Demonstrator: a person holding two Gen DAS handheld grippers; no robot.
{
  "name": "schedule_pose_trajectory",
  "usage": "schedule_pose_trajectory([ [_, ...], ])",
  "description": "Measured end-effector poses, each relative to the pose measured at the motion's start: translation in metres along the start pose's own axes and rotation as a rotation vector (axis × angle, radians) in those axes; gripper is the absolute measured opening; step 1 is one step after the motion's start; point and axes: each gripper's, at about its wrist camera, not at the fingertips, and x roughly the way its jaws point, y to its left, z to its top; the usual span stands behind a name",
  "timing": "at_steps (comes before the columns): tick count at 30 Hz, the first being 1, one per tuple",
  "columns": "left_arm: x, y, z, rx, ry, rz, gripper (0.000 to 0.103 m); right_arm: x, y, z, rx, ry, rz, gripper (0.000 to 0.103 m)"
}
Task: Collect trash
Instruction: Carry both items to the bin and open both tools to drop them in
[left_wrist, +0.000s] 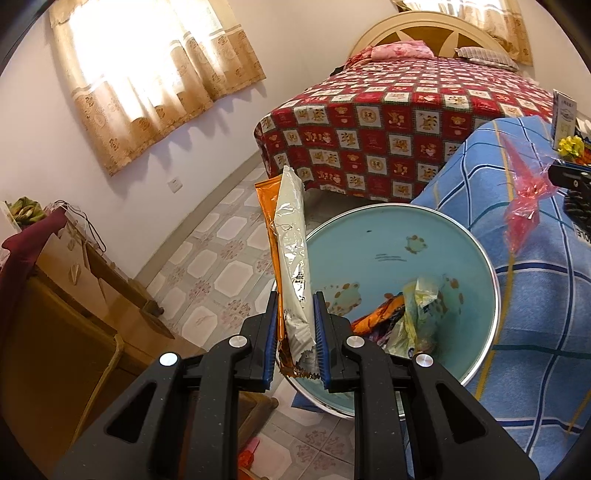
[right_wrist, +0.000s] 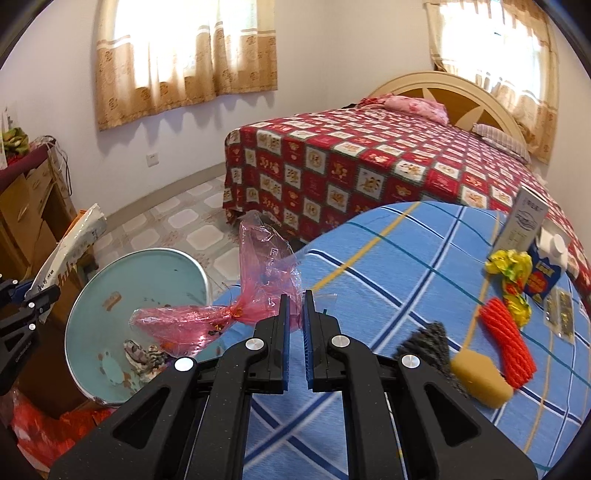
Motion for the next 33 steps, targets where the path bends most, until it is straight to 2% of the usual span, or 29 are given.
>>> schedule_pose_trajectory([
  [12, 0.004, 0.011, 0.000, -0.021, 0.001, 0.007, 0.018, 0.009, 0.031, 0.007, -0.052, 0.004, 0.030, 0.007],
  [27, 0.002, 0.008, 0.002, -0.023, 0.001, -0.001, 0.018, 0.009, 0.043, 0.008, -0.076, 0.007, 0.054, 0.007],
  [33, 0.001, 0.003, 0.003, -0.026, 0.000, -0.030, 0.025, 0.012, 0.047, 0.008, -0.076, 0.010, 0.094, 0.010],
])
